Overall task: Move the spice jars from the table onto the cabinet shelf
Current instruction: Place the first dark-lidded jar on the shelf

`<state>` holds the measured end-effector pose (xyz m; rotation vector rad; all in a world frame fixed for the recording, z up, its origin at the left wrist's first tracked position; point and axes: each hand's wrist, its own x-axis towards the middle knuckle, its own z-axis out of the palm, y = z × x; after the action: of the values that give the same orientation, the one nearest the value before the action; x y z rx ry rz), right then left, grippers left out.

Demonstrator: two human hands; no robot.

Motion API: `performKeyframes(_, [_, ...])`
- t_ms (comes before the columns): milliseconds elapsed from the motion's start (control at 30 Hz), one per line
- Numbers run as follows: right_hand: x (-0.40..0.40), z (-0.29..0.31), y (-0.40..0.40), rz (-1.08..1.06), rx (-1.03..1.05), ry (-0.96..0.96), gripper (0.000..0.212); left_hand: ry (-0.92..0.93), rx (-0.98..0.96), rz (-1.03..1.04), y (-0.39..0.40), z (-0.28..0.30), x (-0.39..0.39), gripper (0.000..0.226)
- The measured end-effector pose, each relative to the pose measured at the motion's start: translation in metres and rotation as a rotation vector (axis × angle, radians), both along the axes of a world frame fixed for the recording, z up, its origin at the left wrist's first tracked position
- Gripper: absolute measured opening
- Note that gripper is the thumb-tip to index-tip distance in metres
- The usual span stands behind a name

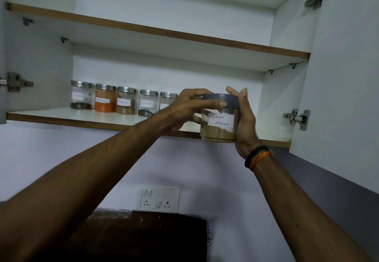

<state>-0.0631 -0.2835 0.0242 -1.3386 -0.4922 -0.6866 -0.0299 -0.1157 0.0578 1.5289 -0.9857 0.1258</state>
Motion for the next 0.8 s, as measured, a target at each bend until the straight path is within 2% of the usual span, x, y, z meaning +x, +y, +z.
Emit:
performKeyframes(133, [0.024, 0.006, -0.014, -0.329, -0.044, 0.008, 0.066, -0.041, -0.027, 0.039, 0.000, 0.018, 0.019, 0.039])
performKeyframes(267, [0.057, 0.006, -0.028, -0.681, -0.205, 0.027, 0.053, -0.044, -0.036, 0.056, 0.001, 0.036, 0.039, 0.041])
performKeyframes(367, [0.079, -0.001, -0.040, -0.897, -0.421, -0.012, 0.047, -0.049, -0.011, 0.064, 0.001, 0.042, 0.056, 0.034])
performKeyframes(567, [0.111, -0.023, -0.059, -1.087, -0.571, 0.111, 0.044, -0.026, 0.061, 0.092, -0.008, 0.040, 0.094, 0.036])
performKeyframes(800, [0.121, -0.027, -0.057, -1.203, -0.455, 0.093, 0.039, 0.001, 0.097, 0.067, -0.025, 0.025, 0.137, 0.034])
